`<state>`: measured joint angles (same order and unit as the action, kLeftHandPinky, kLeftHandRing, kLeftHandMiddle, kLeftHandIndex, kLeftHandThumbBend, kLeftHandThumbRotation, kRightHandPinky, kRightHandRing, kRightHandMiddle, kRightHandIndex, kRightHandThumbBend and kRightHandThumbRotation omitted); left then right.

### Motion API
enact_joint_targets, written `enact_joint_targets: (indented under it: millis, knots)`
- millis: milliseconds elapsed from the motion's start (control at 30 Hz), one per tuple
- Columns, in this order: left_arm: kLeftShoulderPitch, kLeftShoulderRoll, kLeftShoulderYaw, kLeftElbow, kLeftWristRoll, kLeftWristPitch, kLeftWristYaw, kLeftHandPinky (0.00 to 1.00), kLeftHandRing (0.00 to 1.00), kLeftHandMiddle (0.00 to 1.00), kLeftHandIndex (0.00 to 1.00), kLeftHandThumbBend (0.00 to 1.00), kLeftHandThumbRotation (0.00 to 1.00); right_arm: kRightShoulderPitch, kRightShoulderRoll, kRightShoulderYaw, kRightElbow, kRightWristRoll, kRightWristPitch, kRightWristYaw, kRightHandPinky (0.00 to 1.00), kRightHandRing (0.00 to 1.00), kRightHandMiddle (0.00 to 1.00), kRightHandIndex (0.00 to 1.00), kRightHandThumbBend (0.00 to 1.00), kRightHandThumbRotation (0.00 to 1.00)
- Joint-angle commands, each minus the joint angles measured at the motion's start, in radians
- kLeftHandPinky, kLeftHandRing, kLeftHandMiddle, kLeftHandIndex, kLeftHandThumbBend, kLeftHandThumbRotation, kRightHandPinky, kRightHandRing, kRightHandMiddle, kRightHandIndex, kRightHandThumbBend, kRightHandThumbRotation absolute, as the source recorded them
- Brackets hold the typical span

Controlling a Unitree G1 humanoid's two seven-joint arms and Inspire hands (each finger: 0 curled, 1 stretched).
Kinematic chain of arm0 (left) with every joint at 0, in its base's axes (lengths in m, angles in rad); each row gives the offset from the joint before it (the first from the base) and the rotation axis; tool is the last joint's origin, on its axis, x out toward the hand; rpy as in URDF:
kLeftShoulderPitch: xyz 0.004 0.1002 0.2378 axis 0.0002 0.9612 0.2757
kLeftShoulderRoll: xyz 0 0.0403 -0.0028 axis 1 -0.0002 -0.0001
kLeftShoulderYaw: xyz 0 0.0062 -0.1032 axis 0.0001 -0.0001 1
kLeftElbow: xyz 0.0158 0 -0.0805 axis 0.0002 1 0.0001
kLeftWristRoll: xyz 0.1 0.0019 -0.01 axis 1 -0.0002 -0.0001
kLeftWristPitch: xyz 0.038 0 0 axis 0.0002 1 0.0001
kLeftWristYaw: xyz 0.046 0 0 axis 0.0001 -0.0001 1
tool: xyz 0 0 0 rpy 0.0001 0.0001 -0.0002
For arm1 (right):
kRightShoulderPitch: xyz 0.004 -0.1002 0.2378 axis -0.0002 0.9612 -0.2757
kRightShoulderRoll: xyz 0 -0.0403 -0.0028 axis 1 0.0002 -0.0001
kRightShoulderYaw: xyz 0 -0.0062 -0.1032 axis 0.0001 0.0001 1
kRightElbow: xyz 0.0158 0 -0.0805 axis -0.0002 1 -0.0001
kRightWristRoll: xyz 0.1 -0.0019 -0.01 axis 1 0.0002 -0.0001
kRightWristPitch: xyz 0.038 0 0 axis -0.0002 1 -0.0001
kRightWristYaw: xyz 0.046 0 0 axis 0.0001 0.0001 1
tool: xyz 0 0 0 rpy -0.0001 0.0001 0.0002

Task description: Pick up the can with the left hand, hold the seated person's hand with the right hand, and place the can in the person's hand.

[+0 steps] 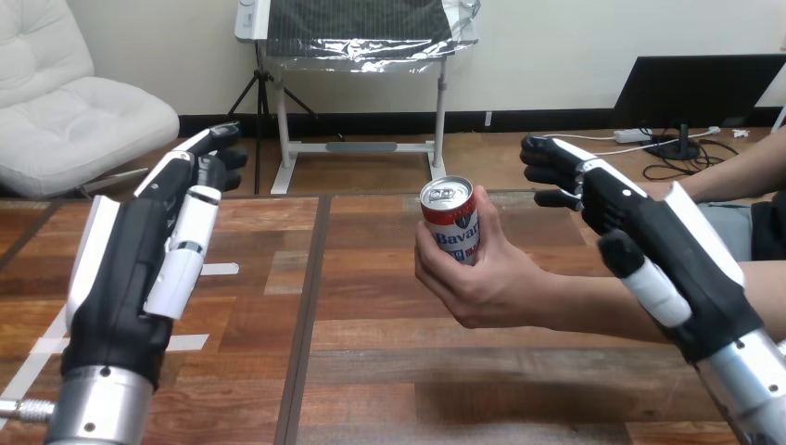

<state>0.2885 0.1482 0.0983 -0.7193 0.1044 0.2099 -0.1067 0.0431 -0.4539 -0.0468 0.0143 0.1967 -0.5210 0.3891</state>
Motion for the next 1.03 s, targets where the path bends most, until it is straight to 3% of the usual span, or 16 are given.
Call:
enact_joint_targets:
  millis: [0,167,367,767,1000]
  knots:
    - [-0.015,-0.017,0.000,-0.068,-0.028,-0.038,0.010,0.79,0.82,0.82,0.81,0.32,0.98,0.017,0.035,-0.020,-0.091,0.062,-0.006,0.009,0.83,0.88,0.89,0.89,0.91,1.00]
    - [0.002,-0.038,-0.006,-0.083,-0.052,-0.041,0.017,0.75,0.82,0.82,0.81,0.33,0.99,0.068,0.061,-0.015,-0.161,0.117,0.027,0.003,0.82,0.87,0.88,0.87,0.94,0.99]
    - [0.015,-0.059,-0.013,-0.092,-0.071,-0.055,0.025,0.85,0.85,0.83,0.82,0.33,0.98,0.116,0.095,-0.011,-0.218,0.148,0.021,0.003,0.79,0.84,0.86,0.86,0.94,0.98]
    - [0.023,-0.073,-0.037,-0.126,-0.106,-0.014,0.020,0.97,0.87,0.85,0.83,0.34,1.00,0.207,0.158,-0.008,-0.304,0.138,0.018,-0.013,0.77,0.83,0.85,0.85,0.94,1.00]
    - [0.019,-0.077,-0.053,-0.131,-0.136,-0.013,0.018,0.99,0.90,0.86,0.83,0.24,1.00,0.241,0.180,0.000,-0.314,0.156,0.018,0.006,0.78,0.83,0.84,0.84,0.91,0.99]
